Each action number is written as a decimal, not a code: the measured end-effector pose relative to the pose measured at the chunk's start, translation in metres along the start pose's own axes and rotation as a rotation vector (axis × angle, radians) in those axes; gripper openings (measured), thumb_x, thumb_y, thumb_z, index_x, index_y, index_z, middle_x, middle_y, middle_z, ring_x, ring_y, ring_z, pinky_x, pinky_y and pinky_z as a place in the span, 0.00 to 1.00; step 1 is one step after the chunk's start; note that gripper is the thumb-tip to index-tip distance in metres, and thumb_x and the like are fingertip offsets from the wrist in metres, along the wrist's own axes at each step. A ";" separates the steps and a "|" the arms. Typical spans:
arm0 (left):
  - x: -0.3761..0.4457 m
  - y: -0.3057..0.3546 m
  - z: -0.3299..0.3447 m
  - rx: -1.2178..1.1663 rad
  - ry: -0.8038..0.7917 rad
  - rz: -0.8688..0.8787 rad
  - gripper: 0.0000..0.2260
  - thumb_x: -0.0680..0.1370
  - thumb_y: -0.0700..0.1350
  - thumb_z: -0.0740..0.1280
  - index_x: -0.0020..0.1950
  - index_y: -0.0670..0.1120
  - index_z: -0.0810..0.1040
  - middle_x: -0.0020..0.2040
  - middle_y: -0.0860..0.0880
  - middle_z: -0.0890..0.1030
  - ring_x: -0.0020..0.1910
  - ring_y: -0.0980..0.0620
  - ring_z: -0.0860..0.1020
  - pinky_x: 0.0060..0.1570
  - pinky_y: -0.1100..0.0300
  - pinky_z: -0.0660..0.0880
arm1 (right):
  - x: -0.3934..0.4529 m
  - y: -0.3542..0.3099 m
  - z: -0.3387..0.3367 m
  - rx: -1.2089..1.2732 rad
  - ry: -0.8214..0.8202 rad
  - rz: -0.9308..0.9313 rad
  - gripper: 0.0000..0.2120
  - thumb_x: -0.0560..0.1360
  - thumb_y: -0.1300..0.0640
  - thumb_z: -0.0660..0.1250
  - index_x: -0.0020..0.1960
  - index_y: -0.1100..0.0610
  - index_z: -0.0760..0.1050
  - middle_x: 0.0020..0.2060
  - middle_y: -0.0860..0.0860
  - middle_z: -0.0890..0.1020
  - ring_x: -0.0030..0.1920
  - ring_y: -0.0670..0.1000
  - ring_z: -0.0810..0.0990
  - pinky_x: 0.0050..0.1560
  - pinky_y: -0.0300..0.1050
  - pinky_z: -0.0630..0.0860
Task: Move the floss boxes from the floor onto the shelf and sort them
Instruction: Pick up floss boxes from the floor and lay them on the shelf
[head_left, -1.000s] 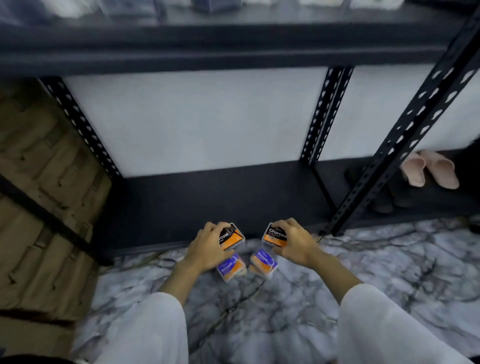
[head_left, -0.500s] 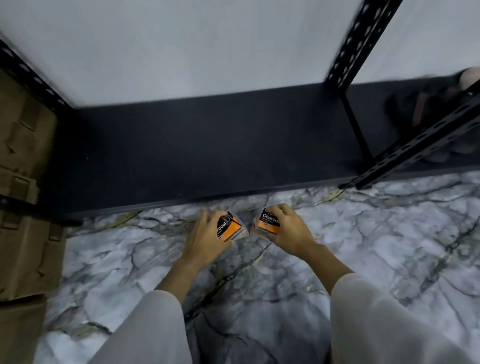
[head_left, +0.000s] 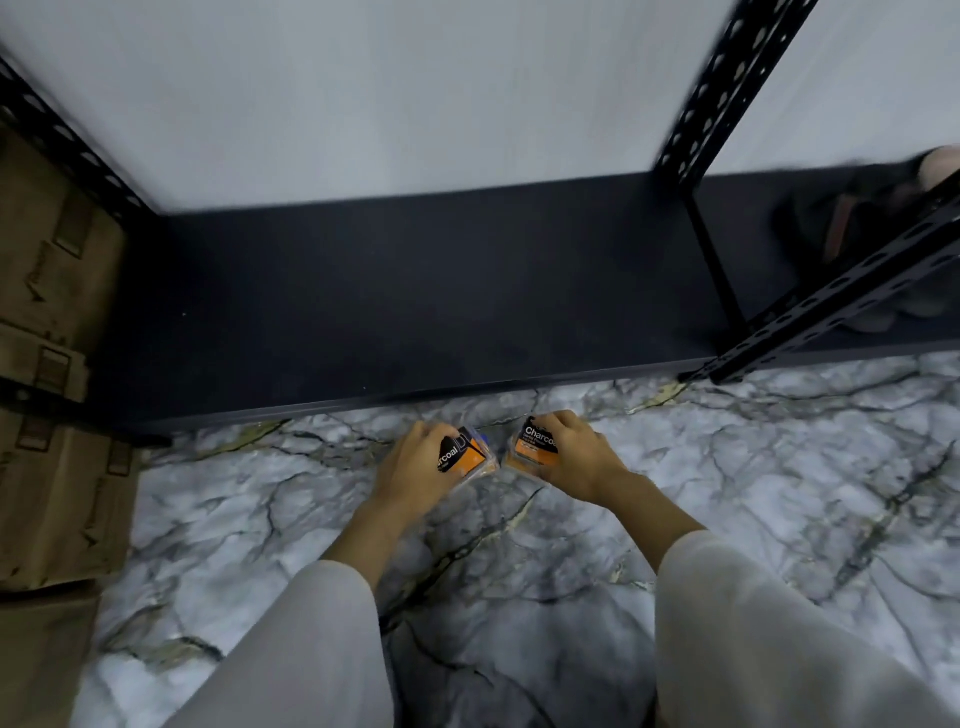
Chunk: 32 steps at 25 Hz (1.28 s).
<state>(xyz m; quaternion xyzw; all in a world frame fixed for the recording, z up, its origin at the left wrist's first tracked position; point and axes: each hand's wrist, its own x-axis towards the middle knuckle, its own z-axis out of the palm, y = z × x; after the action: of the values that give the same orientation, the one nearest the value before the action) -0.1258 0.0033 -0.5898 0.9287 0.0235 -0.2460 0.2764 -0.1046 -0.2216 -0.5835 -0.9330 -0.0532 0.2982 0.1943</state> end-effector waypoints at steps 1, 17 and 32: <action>-0.003 0.003 -0.009 -0.010 -0.006 0.004 0.16 0.74 0.49 0.69 0.62 0.52 0.73 0.60 0.48 0.71 0.60 0.46 0.73 0.57 0.48 0.73 | -0.005 -0.004 -0.008 -0.009 -0.032 0.004 0.29 0.73 0.46 0.68 0.70 0.53 0.65 0.66 0.53 0.68 0.65 0.56 0.69 0.65 0.54 0.67; -0.175 0.120 -0.211 0.288 0.027 0.012 0.10 0.76 0.53 0.66 0.57 0.53 0.76 0.60 0.50 0.76 0.58 0.46 0.76 0.61 0.49 0.72 | -0.193 -0.122 -0.198 -0.131 0.080 -0.134 0.18 0.76 0.48 0.65 0.64 0.54 0.72 0.63 0.54 0.73 0.62 0.56 0.73 0.61 0.49 0.72; -0.316 0.164 -0.390 0.335 0.473 0.096 0.10 0.79 0.51 0.61 0.59 0.52 0.76 0.62 0.49 0.76 0.57 0.48 0.76 0.54 0.53 0.73 | -0.296 -0.279 -0.320 -0.186 0.370 -0.372 0.16 0.77 0.49 0.64 0.63 0.52 0.72 0.64 0.53 0.73 0.61 0.55 0.74 0.63 0.49 0.71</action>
<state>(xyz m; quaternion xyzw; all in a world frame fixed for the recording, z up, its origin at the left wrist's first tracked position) -0.2005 0.0984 -0.0763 0.9930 0.0023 -0.0096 0.1175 -0.1572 -0.1349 -0.0754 -0.9596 -0.2145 0.0756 0.1655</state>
